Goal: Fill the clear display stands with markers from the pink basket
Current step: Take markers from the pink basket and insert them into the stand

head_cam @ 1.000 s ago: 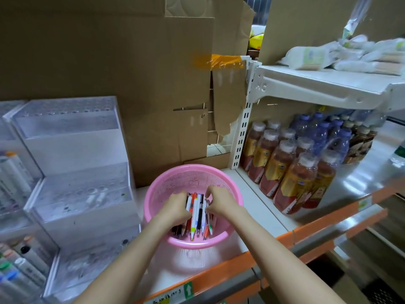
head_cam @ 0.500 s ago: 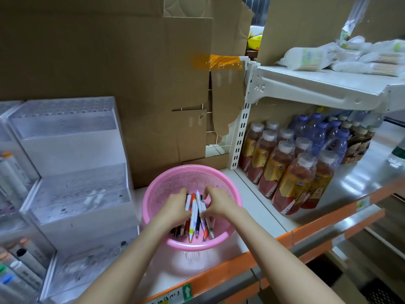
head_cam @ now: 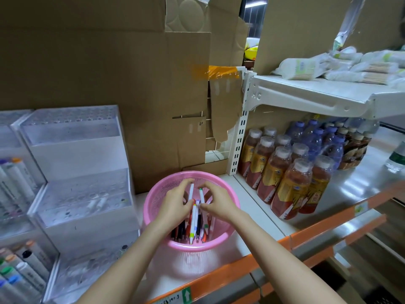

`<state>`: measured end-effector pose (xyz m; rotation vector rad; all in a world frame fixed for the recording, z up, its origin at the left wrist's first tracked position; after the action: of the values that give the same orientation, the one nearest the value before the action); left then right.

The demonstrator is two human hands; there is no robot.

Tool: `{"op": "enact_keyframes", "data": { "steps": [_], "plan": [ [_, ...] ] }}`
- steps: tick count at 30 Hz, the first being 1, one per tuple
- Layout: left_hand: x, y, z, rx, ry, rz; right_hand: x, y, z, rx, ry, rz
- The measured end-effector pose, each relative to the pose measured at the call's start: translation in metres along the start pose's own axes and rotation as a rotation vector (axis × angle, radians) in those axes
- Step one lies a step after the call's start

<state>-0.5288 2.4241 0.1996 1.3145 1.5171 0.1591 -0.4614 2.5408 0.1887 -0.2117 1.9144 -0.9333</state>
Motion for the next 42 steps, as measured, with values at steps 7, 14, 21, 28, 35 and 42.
{"op": "enact_keyframes", "data": {
  "steps": [7, 14, 21, 28, 35, 42],
  "plan": [
    [-0.027, 0.021, -0.002, 0.067, 0.161, 0.158, -0.015, -0.021, 0.002, -0.161, 0.103, -0.059],
    [-0.069, 0.061, 0.005, 0.257, 0.273, 0.183, -0.039, -0.067, 0.003, -0.284, 0.243, -0.189],
    [-0.139, 0.072, 0.013, 0.294, 0.458, 0.119, -0.048, -0.129, 0.005, -0.423, 0.313, -0.286],
    [-0.221, 0.048, 0.025, 0.238, 0.630, 0.069, -0.027, -0.203, 0.008, -0.563, 0.329, -0.380],
    [-0.285, 0.016, 0.044, 0.200, 0.730, -0.007, 0.001, -0.271, 0.003, -0.633, 0.293, -0.433],
    [-0.348, -0.016, 0.054, 0.147, 0.817, -0.090, 0.043, -0.318, 0.003, -0.595, 0.251, -0.498]
  ]
}}
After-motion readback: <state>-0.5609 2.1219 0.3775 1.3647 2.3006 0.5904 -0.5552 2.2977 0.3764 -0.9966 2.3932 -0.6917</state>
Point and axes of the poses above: each hand's wrist, its own z-axis away from the middle knuckle, its own x-axis out of the palm, y = z × x, the point moved 6 cm from there along -z, towards the middle knuckle, and after that the axes turned 14 degrees about y, right-handed, at the moved point
